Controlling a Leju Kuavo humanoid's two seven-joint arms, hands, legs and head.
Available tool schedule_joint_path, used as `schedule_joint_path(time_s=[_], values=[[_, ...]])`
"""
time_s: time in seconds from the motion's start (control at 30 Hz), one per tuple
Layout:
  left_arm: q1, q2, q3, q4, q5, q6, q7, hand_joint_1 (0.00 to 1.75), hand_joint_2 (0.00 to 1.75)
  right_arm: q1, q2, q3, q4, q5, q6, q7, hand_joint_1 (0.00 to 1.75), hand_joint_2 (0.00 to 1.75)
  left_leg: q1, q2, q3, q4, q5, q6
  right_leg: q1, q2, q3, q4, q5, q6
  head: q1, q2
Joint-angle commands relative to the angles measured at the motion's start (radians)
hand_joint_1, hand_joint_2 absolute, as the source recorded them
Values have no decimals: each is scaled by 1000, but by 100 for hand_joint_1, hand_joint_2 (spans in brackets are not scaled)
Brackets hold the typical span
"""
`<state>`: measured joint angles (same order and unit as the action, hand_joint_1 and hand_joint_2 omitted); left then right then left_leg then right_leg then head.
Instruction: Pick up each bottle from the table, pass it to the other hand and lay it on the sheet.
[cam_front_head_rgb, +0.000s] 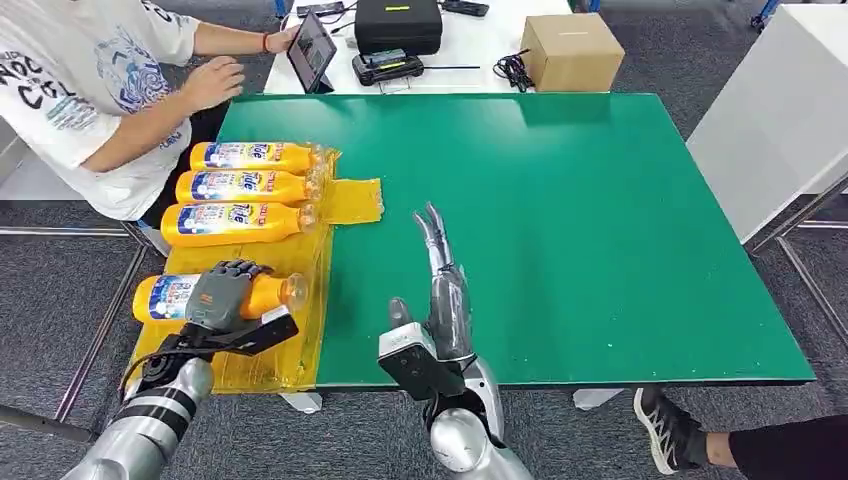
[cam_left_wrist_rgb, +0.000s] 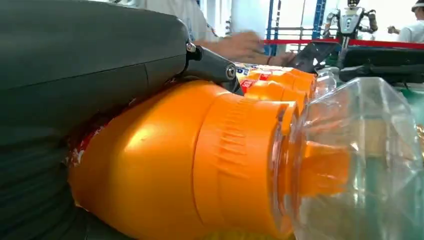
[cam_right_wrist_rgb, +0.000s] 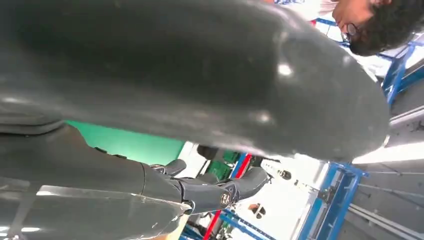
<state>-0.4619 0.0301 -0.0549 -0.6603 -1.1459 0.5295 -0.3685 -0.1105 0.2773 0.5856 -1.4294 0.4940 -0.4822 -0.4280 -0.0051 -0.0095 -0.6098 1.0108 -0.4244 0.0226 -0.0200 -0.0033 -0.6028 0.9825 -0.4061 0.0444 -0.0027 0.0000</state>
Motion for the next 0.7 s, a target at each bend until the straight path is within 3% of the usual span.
schedule_joint_path(time_s=[0.03,0.27,0.57,0.6,0.63,0.7], values=[[-27,16,-25,97,1,-14,4,175,175,-32,-36,25,23,-6,3,3,0,0,1,1,3,-1,-1,-1,1,1,2,-1,0,-1,0,0],[-27,24,-38,113,-16,-36,13,175,175,-35,-34,30,31,-7,11,2,0,0,2,3,6,-1,-2,-2,2,2,6,-2,-1,-2,0,0],[-6,24,-54,86,50,-185,-46,175,175,-47,-32,27,34,-10,33,1,0,0,2,3,8,-1,-2,-2,2,3,8,-2,0,-2,0,0],[-9,23,-49,93,100,-277,-82,0,175,-52,-33,30,40,-17,49,2,0,0,1,3,8,-1,-2,-2,1,3,8,-2,0,-2,0,0],[-2,29,-63,78,106,-308,-82,0,0,-55,-31,29,46,-18,51,2,0,0,0,2,8,-1,-1,-1,0,2,8,-1,0,-1,0,0],[5,45,-76,65,166,-411,-104,0,0,-64,-30,34,60,-22,62,-2,0,0,1,2,9,-1,-1,-1,1,2,9,-1,0,-2,0,0]])
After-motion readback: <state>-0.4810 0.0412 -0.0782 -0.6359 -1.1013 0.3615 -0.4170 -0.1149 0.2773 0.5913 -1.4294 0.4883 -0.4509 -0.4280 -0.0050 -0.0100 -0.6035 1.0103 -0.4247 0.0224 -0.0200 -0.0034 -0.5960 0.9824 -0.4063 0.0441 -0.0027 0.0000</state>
